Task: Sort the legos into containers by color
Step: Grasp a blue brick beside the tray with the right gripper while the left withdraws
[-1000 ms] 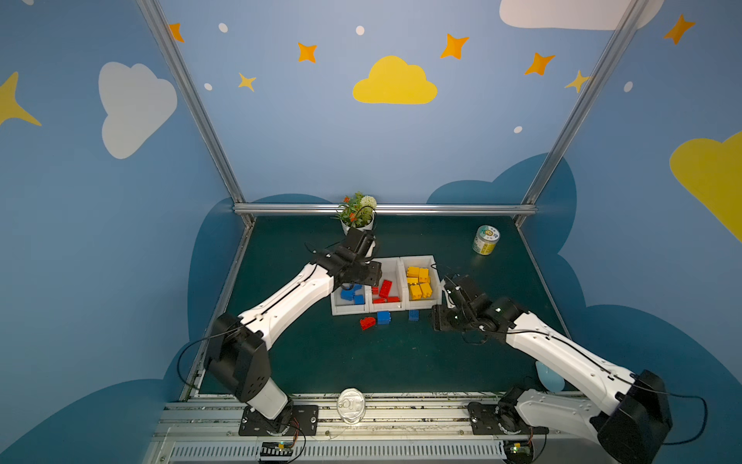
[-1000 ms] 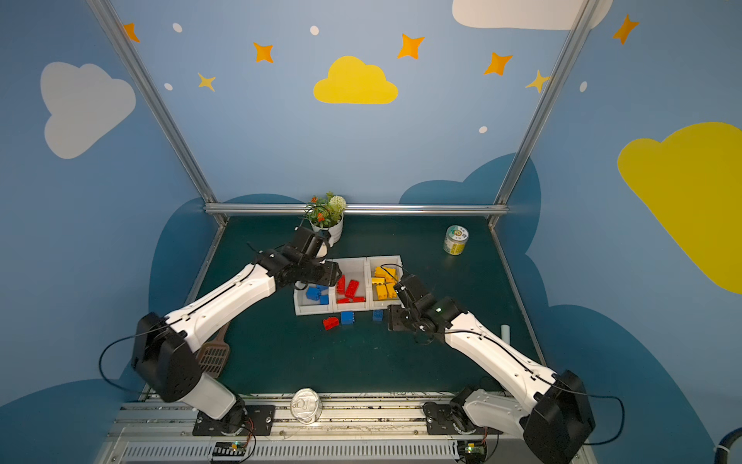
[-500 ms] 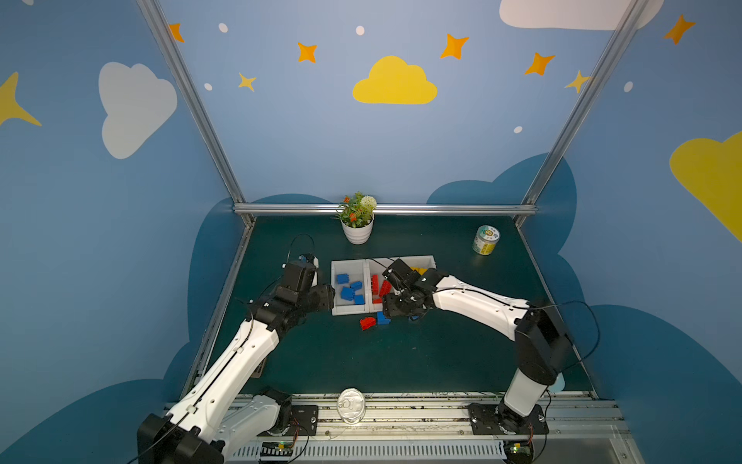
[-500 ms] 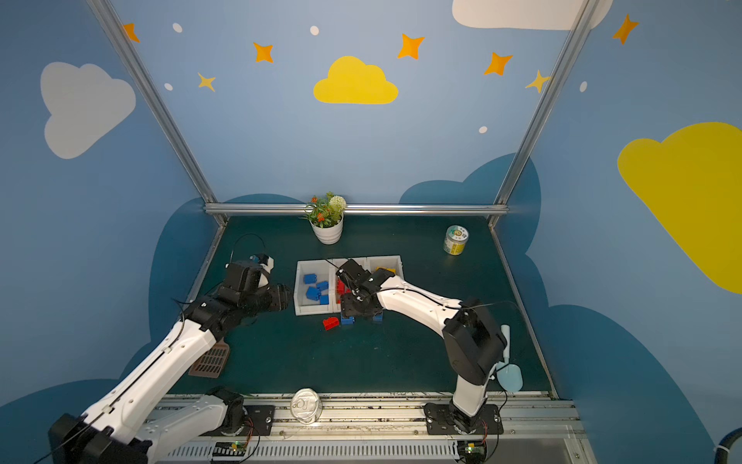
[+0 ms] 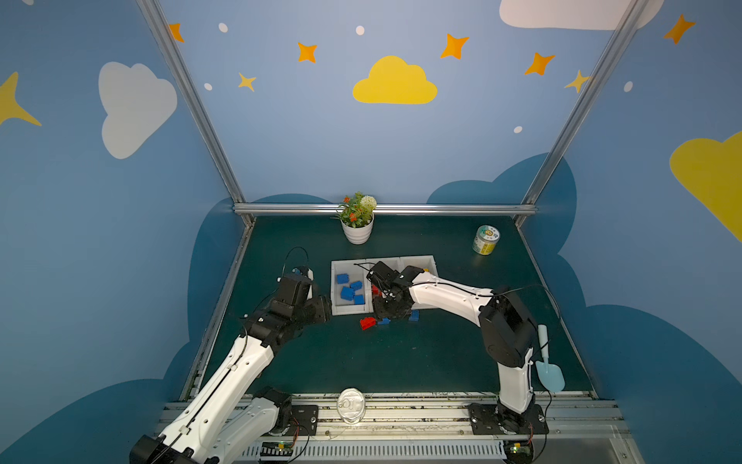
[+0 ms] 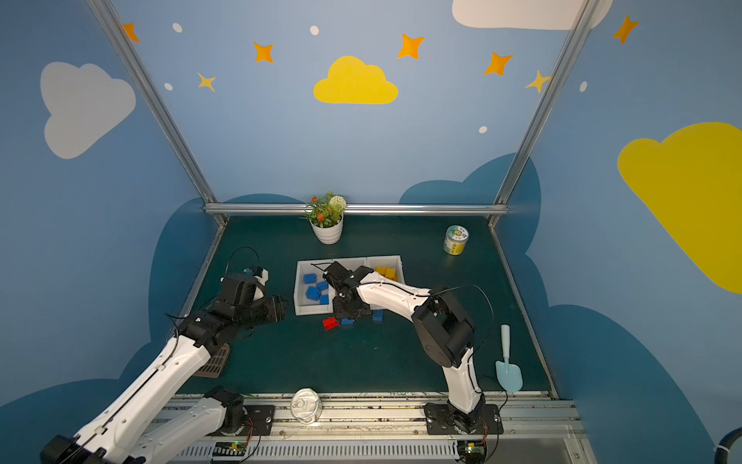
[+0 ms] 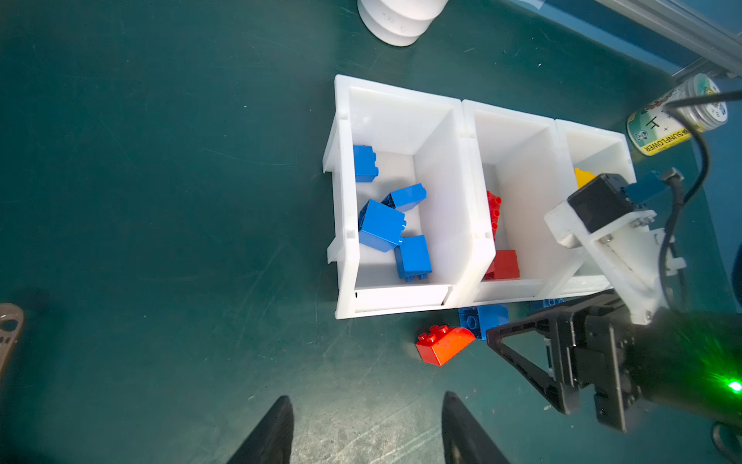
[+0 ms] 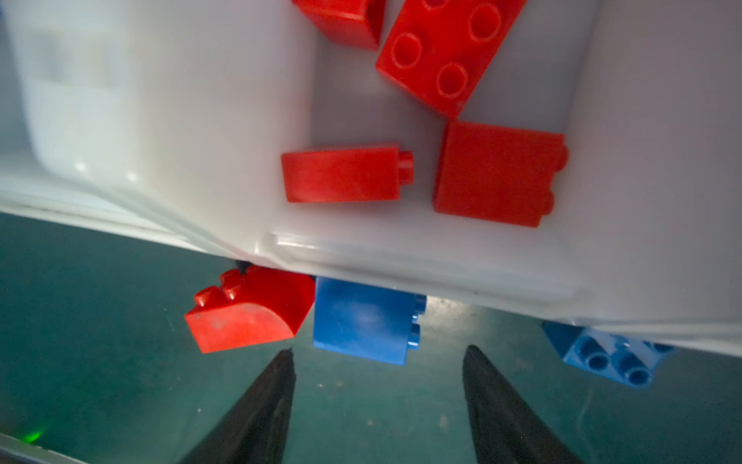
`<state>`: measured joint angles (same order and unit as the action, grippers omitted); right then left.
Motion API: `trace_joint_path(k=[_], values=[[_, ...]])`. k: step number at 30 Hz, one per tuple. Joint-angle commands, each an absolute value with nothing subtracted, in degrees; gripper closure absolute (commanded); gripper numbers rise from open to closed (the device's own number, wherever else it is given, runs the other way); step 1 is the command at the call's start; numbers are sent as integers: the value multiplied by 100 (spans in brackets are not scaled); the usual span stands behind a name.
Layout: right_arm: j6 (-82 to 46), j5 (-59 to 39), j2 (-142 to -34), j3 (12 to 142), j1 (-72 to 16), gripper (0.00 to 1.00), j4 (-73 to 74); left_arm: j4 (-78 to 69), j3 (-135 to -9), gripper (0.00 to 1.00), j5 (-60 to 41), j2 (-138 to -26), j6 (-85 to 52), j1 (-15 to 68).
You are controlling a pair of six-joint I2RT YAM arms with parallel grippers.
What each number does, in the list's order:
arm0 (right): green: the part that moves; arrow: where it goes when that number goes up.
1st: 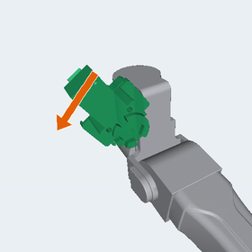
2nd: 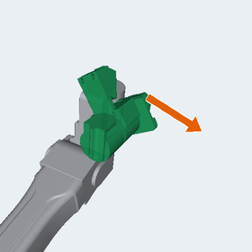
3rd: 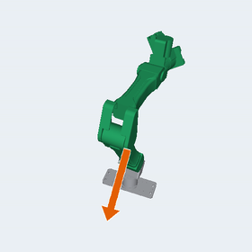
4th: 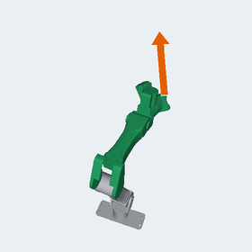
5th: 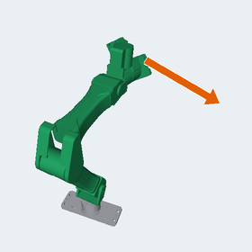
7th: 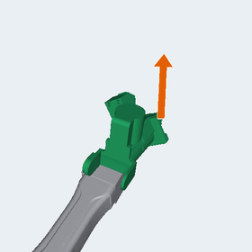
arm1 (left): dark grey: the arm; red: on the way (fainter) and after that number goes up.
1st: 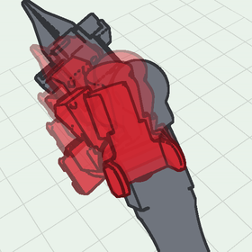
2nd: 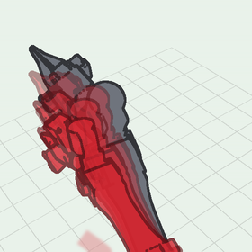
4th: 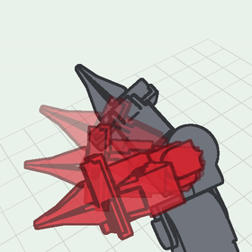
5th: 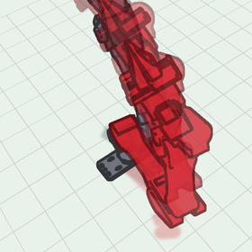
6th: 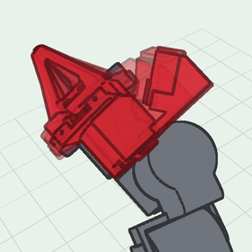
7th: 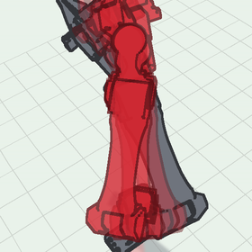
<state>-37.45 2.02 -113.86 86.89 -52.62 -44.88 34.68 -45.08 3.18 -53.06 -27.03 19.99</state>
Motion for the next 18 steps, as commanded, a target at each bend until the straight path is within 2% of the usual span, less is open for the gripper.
trace_joint_path(k=[1, 10, 18], values=[[-3823, 202, -11561, 8853, -5282, 36, -4641, 3524, -4471, 41, 246, -5247, -2725, 1986], [-3847, 176, -11792, 8991, -5284, 41, -4692, 3516, -4411, 41, 220, -5206, -2744, 1986], [-3873, 180, -11745, 8898, -5307, 56, -4658, 3535, -4361, 41, 254, -5112, -2771, 1986]])
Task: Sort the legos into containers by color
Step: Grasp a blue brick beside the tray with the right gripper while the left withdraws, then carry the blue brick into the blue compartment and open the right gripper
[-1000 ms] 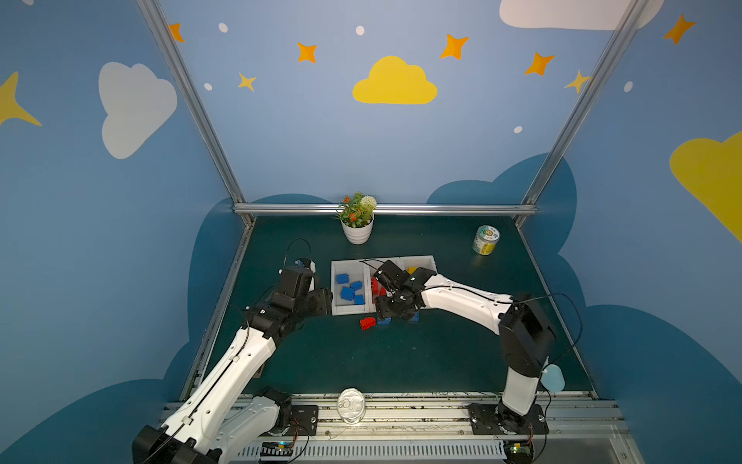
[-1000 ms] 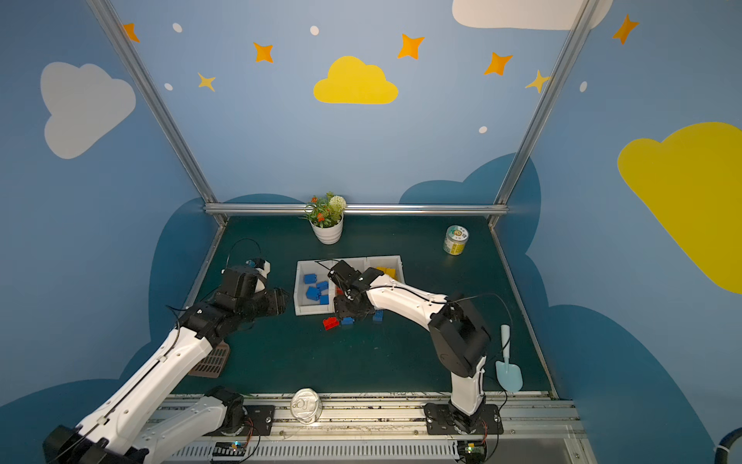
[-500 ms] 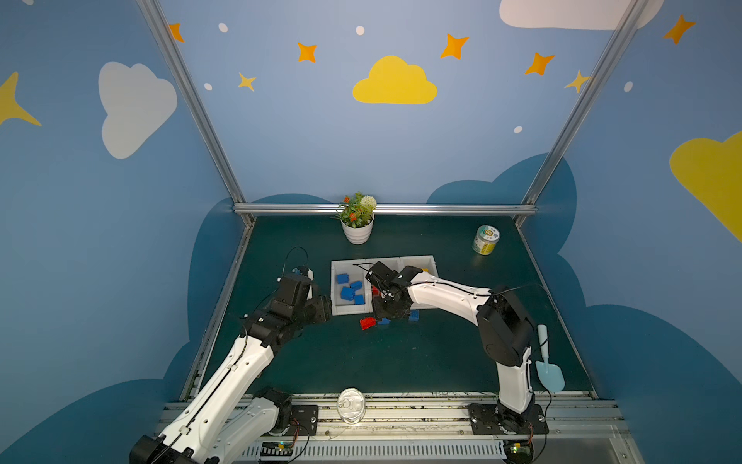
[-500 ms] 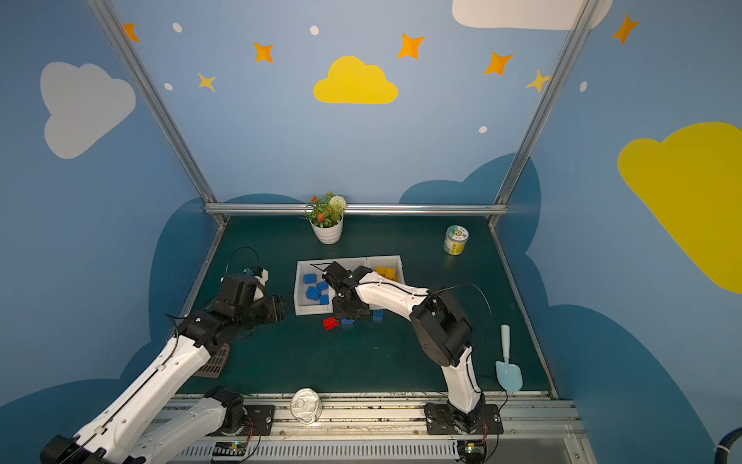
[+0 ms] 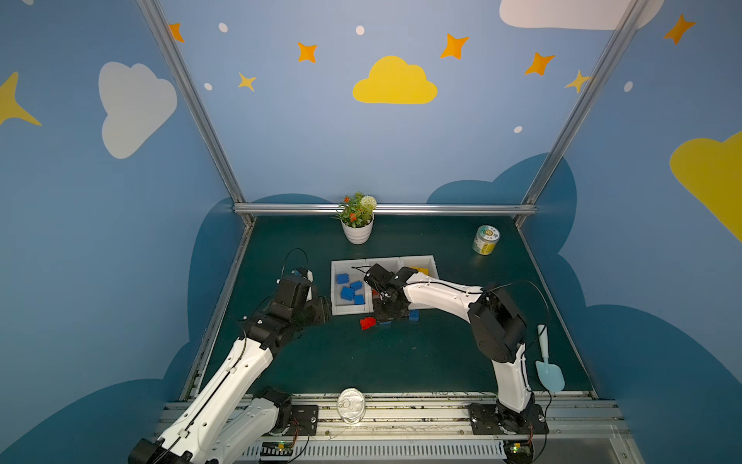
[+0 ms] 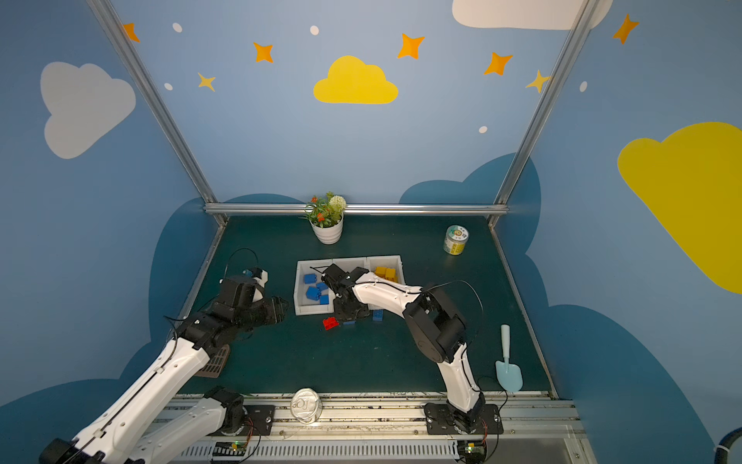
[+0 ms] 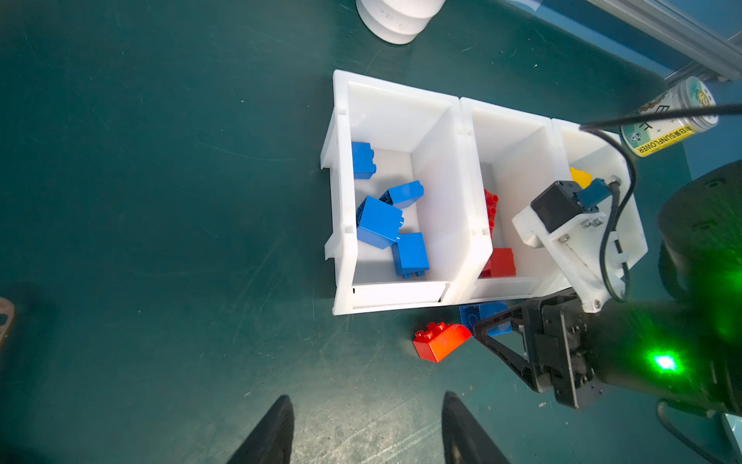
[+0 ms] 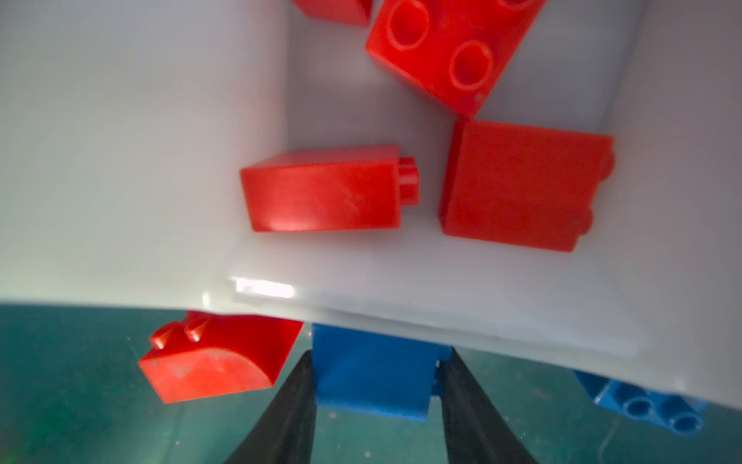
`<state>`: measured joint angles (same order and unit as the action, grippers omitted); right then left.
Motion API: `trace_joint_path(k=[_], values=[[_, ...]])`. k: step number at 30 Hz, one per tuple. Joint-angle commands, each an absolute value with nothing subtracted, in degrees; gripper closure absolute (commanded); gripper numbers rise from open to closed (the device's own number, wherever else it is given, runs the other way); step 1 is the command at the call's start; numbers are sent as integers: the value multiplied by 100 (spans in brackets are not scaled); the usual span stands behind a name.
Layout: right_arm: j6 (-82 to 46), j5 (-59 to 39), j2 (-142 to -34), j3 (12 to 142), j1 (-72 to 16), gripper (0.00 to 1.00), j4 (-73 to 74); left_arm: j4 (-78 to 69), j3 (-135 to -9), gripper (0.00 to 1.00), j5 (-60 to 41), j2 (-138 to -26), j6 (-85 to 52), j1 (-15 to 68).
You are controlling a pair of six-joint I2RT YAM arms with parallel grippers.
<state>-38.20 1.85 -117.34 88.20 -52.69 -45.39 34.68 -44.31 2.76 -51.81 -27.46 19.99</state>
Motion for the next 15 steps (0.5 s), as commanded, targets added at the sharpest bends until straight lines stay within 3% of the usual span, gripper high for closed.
trace_joint_path(k=[1, 15], values=[[-3876, 168, -11725, 8877, -5317, 56, -4671, 3542, -4361, 41, 263, -5100, -2776, 1981], [-3782, -139, -10877, 8644, -6020, 61, -4915, 3595, -4238, 41, 386, -4944, -2905, 1985]])
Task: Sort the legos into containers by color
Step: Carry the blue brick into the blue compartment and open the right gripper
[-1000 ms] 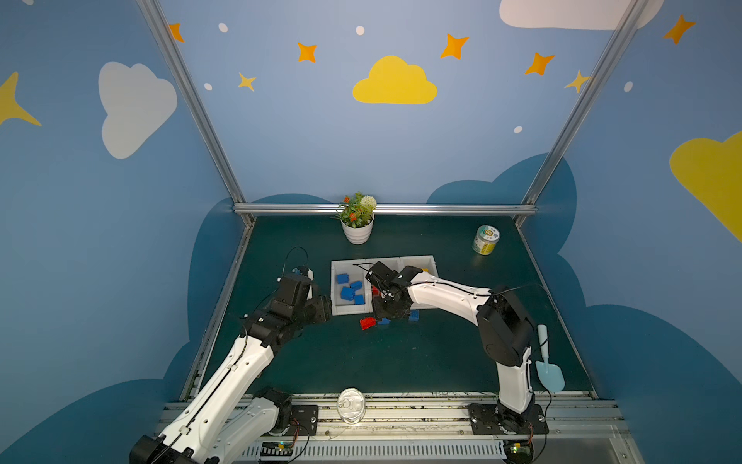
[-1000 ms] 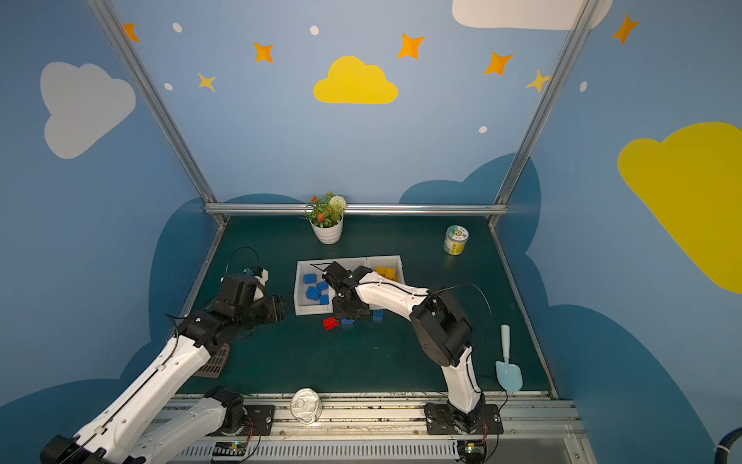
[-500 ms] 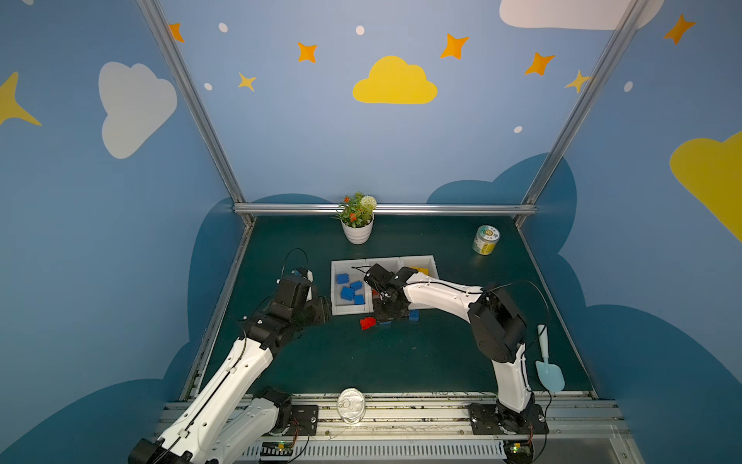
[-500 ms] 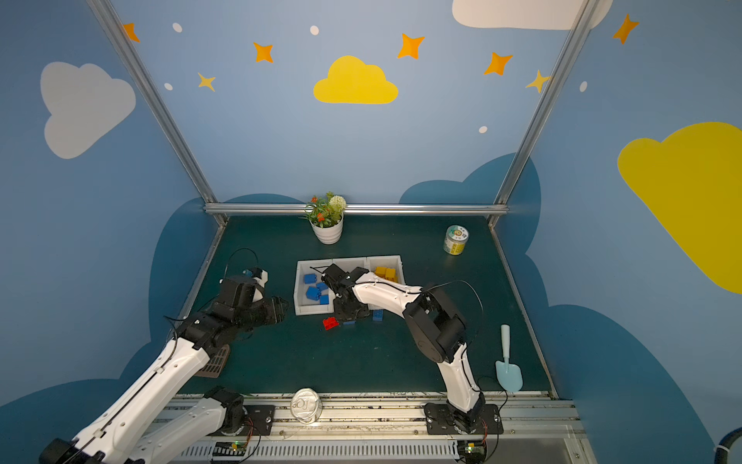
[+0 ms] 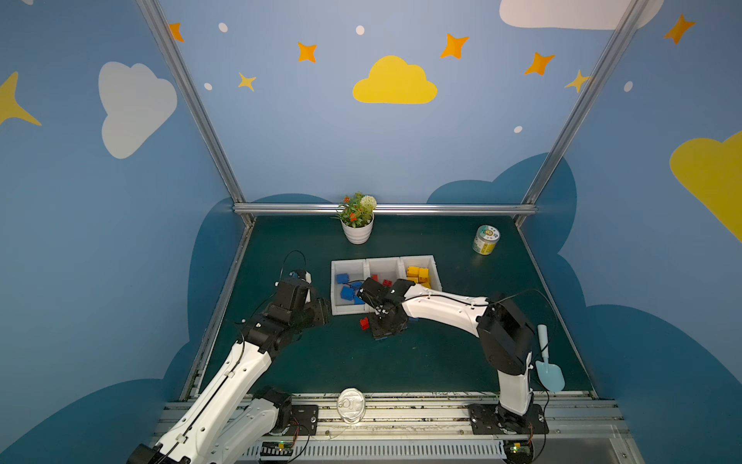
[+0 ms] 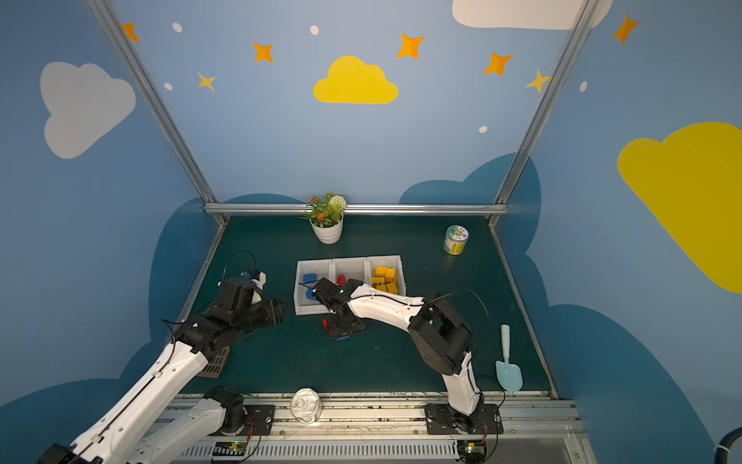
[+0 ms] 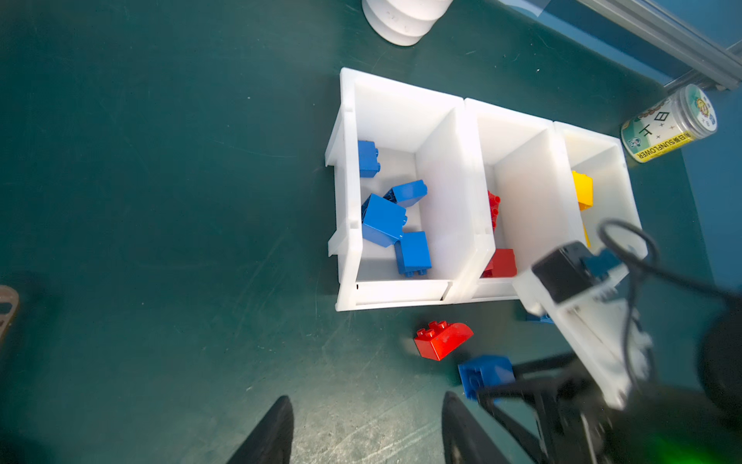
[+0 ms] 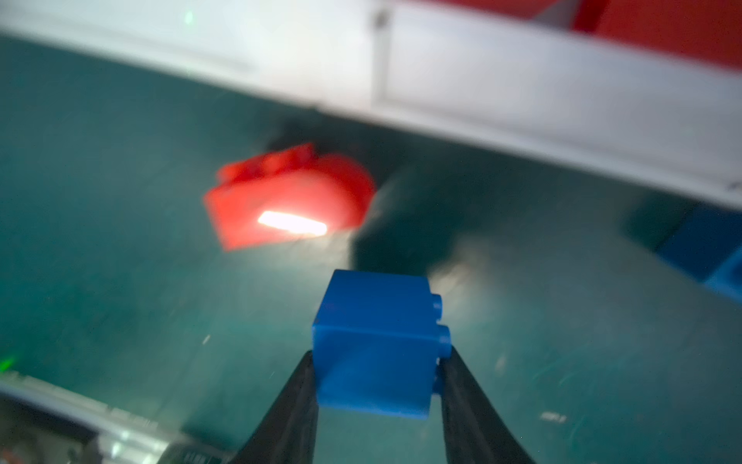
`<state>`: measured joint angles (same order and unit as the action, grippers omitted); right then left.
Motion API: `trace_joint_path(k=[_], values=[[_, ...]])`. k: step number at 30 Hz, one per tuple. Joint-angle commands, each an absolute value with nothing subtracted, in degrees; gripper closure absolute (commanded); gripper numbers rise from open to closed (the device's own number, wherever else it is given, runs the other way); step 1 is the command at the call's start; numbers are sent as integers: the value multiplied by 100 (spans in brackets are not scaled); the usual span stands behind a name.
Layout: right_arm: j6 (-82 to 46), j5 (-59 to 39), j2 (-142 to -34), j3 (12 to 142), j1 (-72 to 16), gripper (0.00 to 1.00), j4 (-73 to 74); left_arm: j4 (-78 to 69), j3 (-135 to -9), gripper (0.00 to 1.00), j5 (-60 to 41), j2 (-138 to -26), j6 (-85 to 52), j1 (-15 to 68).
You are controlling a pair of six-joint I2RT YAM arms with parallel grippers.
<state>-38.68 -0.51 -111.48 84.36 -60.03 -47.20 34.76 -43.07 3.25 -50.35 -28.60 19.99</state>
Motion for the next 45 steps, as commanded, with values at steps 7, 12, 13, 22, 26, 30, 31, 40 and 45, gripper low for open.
trace_joint_path(k=[7, 12, 13, 22, 26, 30, 31, 40, 45], values=[[-2909, 61, -11523, 10699, -5785, 60, -5626, 3561, -4190, 41, 353, -4957, -2909, 1968], [-2545, 185, -12653, 12665, -5505, 60, -6005, 3544, -4118, 41, 256, -4906, -3000, 1958], [-2536, 198, -12832, 12937, -5446, 61, -6004, 3526, -4093, 41, 240, -4884, -3022, 1956], [-2192, 269, -13702, 13390, -5159, 60, -4656, 3533, -3968, 41, 117, -4790, -3076, 1958], [-2206, 387, -13763, 13394, -5125, 57, -4514, 3498, -3862, 41, 62, -4756, -3136, 1960], [-2269, 323, -13741, 13385, -5091, 43, -4521, 3482, -3823, 41, 43, -4757, -3141, 1956], [-2276, 310, -13706, 13346, -5092, 40, -4486, 3480, -3820, 41, 44, -4763, -3142, 1958], [-2312, 260, -13394, 13126, -5117, 34, -4304, 3440, -3804, 41, -16, -4772, -3124, 1955], [-2320, 220, -13035, 12763, -5125, 34, -4120, 3340, -3753, 41, -214, -4781, -3072, 1959]])
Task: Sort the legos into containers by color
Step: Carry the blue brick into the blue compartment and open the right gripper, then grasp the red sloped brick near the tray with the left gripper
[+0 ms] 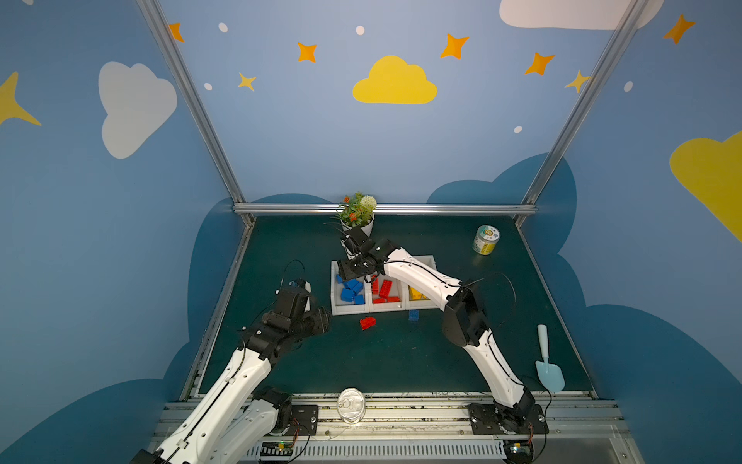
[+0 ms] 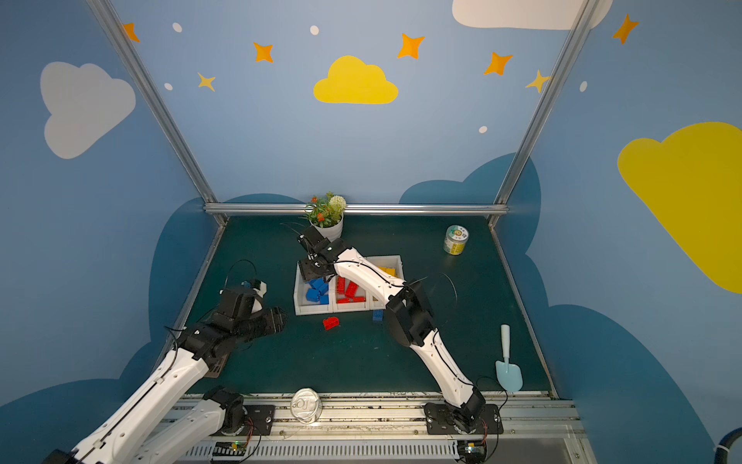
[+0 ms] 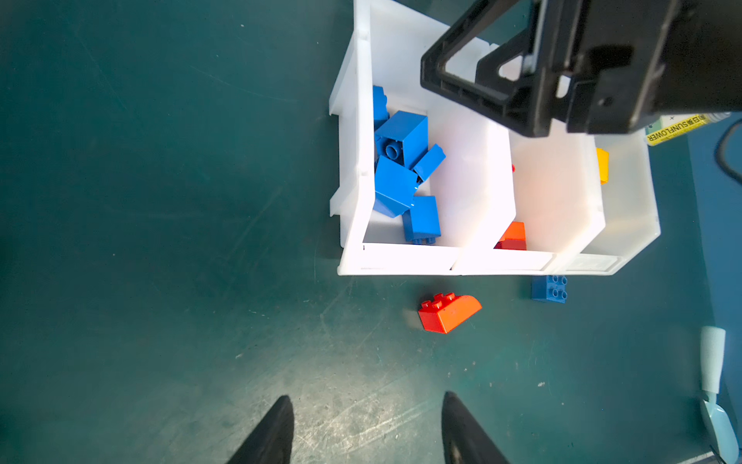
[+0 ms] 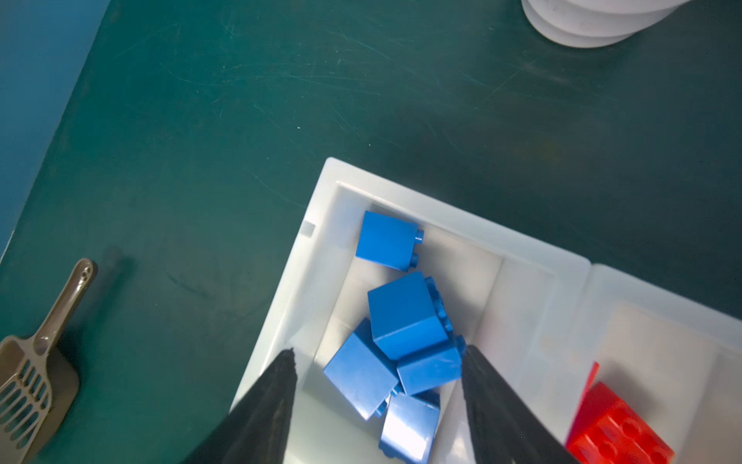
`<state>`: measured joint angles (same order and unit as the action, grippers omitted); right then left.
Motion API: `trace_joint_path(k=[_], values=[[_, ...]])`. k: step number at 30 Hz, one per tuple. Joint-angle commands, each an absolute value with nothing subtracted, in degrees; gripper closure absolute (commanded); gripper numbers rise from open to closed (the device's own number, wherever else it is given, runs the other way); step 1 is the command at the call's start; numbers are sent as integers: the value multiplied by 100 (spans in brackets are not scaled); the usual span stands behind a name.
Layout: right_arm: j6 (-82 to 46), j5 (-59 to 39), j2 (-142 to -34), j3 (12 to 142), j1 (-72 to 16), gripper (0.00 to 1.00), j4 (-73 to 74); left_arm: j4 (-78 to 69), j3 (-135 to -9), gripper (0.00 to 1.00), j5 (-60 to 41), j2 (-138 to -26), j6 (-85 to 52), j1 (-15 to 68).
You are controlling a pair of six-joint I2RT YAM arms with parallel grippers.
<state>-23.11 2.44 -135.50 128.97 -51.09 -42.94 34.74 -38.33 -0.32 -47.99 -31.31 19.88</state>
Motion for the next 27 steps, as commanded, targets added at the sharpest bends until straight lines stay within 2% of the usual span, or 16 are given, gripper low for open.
trace_joint_path(k=[1, 13, 22, 27], values=[[-2319, 220, -12951, 12665, -5124, 34, -4092, 3308, -3739, 41, -279, -4795, -3065, 1960], [-2734, 576, -11131, 10771, -5003, 35, -4293, 3143, -3732, 41, -589, -5273, -2617, 2348], [-3074, 832, -9221, 8424, -4790, 36, -3947, 2913, -4199, 38, -298, -6638, -2080, 3326], [-3364, 1114, -8244, 7304, -4613, 36, -3807, 2794, -4509, 38, -167, -7463, -1877, 3521]])
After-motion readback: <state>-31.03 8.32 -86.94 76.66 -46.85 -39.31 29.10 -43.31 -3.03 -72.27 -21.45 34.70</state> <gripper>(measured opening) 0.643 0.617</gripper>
